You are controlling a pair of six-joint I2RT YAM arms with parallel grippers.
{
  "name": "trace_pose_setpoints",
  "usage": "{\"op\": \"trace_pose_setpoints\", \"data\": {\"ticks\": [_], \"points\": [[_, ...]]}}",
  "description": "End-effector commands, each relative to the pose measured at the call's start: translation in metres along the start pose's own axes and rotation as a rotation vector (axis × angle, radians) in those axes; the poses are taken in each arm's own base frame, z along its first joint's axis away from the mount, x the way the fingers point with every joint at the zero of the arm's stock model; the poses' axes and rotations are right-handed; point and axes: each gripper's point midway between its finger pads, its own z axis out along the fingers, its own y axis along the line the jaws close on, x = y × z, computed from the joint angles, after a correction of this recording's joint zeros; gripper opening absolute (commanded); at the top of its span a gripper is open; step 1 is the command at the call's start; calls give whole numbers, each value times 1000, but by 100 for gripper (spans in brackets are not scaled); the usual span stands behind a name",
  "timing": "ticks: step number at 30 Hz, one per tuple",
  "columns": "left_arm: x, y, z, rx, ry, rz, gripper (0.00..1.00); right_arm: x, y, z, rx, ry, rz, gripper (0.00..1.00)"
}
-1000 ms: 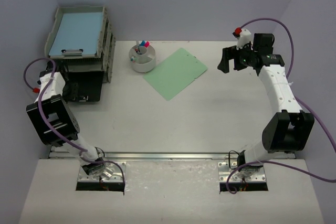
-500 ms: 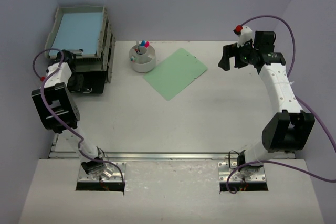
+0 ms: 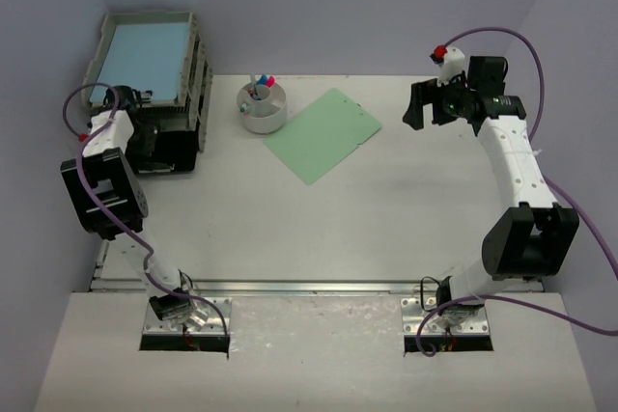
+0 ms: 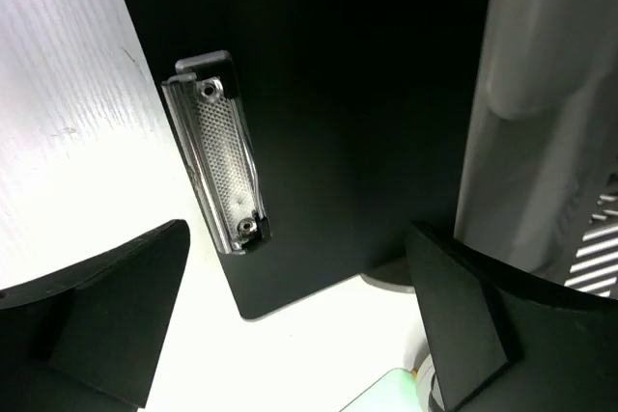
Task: Organize the desk
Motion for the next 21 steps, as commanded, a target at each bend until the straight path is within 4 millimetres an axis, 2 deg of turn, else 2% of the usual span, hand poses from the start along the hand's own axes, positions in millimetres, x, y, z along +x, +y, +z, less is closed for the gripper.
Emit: {"op": "trace_pose_setpoints", "data": {"ticks": [1, 3, 5, 7, 9, 10, 11, 12, 14, 16, 19, 20, 21], "points": [[1, -19, -36, 159, 13, 12, 96, -19, 0, -2, 7, -54, -31, 99], [1, -18, -52, 208, 6, 29, 90, -19, 1, -1, 0, -61, -35, 99], [4, -11, -66, 253, 13, 78, 77, -20, 1, 1, -6, -66, -39, 99], [3, -7, -80, 318, -21, 222, 64, -20, 1, 2, -10, -70, -43, 99], [12, -12, -95, 475, -35, 450, 44, -20, 2, 5, -19, -74, -47, 99], [14, -15, -106, 548, -55, 566, 30, -20, 2, 5, -21, -77, -49, 99], [14, -15, -121, 612, -92, 687, 11, -20, 2, 6, -26, -80, -49, 99], [12, -12, -131, 640, -130, 785, 3, -20, 3, 8, -31, -82, -49, 99], [8, -8, -141, 657, -177, 921, 0, -20, 4, 10, -40, -87, -50, 99], [1, 0, -139, 612, -210, 1155, 0, -21, 4, 12, -43, -90, -54, 99], [0, 15, -113, 534, -173, 1385, 0, -21, 3, 14, -45, -92, -58, 99], [-9, 25, -102, 481, -200, 1584, 0, -20, 3, 15, -48, -96, -62, 99], [-9, 29, -97, 462, -200, 1586, 0, -20, 3, 16, -49, -96, -63, 99]]}}
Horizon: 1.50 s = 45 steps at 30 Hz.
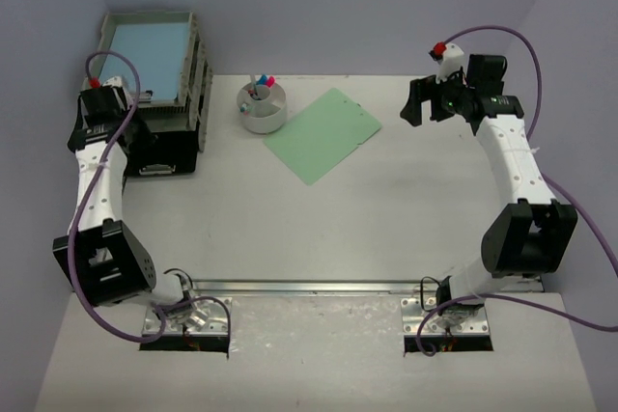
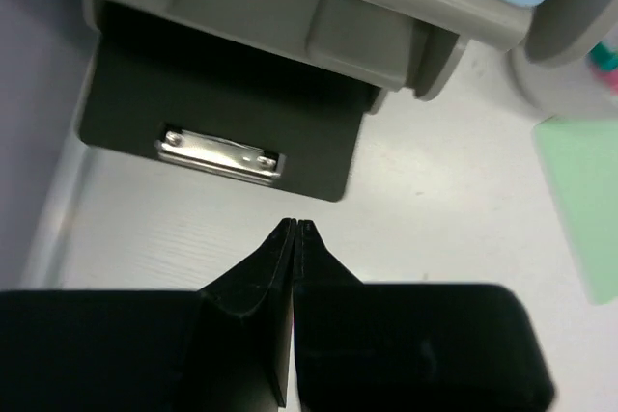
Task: Organize the desk
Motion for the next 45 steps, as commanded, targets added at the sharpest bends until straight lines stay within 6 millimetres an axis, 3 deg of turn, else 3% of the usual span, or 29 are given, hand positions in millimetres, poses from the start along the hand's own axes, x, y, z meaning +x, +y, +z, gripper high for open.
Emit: {"op": "trace_pose_setpoints", "data": {"ticks": [1, 6, 8, 9, 10, 11, 12, 14, 15, 17, 20, 32, 42, 45], "points": [[25, 29, 11, 27, 91, 567, 0, -7, 3, 7, -22, -44, -41, 99], [20, 54, 4, 143, 11, 980, 3, 1, 4, 7, -23, -39, -39, 99], [15, 41, 7, 301, 2, 1019, 26, 2, 5, 7, -22, -39, -37, 99], [9, 36, 2, 349, -6, 1040, 32, 2, 5, 7, -21, -39, -35, 99], [14, 34, 5, 411, 38, 1055, 26, 3, 5, 7, -21, -38, -34, 99], [31, 33, 19, 516, 124, 1053, 14, 3, 5, 7, -22, -39, -31, 99], [43, 32, 26, 593, 203, 1063, 10, 3, 5, 7, -21, -37, -27, 99], [55, 28, 26, 714, 289, 1103, 8, 3, 5, 8, -20, -36, -23, 99], [66, 31, 36, 748, 318, 1113, 8, 4, 4, 8, -18, -34, -21, 99], [81, 32, 36, 801, 311, 1257, 8, 3, 4, 6, -14, -32, -20, 99], [92, 33, 44, 781, 276, 1408, 5, 3, 2, 2, 6, -27, -22, 99], [86, 37, 101, 642, 163, 1493, 0, 12, 2, -9, 46, -7, -11, 99], [112, 44, 111, 726, 236, 1606, 0, 10, -1, -17, 83, -4, -23, 99], [110, 46, 118, 707, 233, 1601, 0, 13, -1, -19, 87, -1, -16, 99]]}}
